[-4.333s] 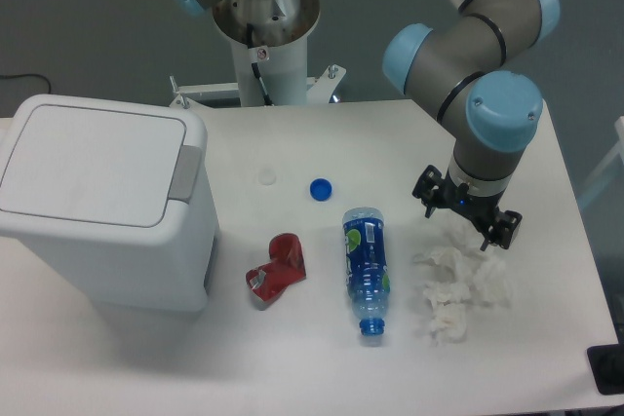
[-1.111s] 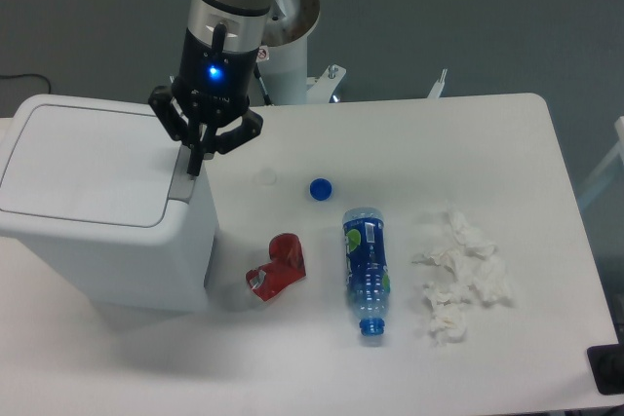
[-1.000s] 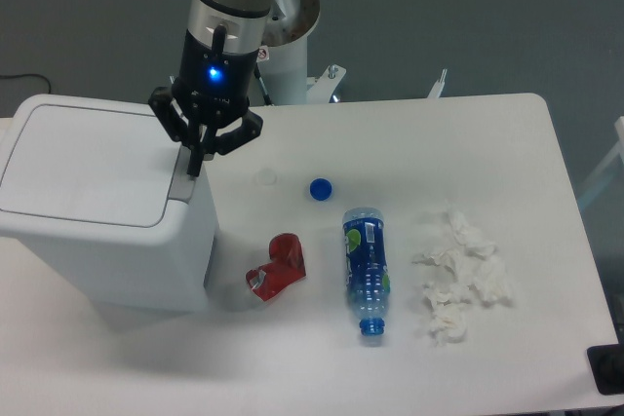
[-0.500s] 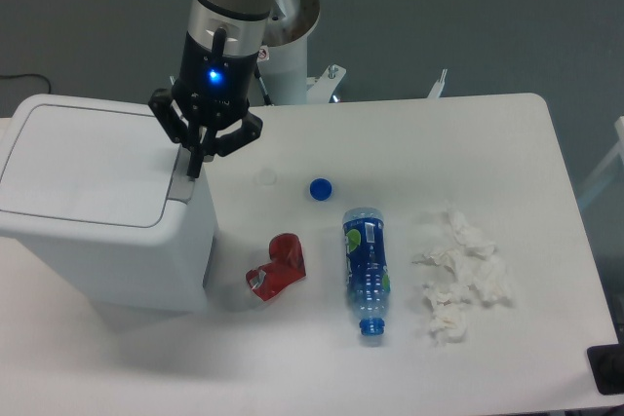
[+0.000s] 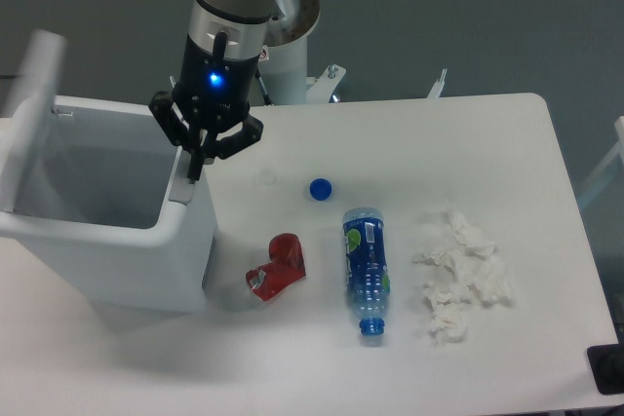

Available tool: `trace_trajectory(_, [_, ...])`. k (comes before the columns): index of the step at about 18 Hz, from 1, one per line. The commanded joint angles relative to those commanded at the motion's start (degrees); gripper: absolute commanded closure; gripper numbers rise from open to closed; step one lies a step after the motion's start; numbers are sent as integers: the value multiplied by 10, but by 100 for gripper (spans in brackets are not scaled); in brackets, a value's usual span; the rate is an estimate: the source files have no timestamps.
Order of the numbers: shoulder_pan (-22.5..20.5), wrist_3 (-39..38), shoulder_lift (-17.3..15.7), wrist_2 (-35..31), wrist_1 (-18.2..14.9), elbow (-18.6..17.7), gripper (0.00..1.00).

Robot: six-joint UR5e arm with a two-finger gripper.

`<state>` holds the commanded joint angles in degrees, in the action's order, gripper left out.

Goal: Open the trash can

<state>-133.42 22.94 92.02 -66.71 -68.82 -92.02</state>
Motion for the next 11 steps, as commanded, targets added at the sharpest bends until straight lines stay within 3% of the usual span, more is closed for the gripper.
trace_trajectory(3, [-4,5,-1,11,1,4,100])
trace_trajectory(4, [-6,7,-1,18,2,10,93])
trace_trajectory(8, [-28,9,-1,26,4,39,45])
trace_trajectory(10, [-46,10,3,19,9,41,0])
trace_trajectory(11, [-56,14,7,12,10,41,0])
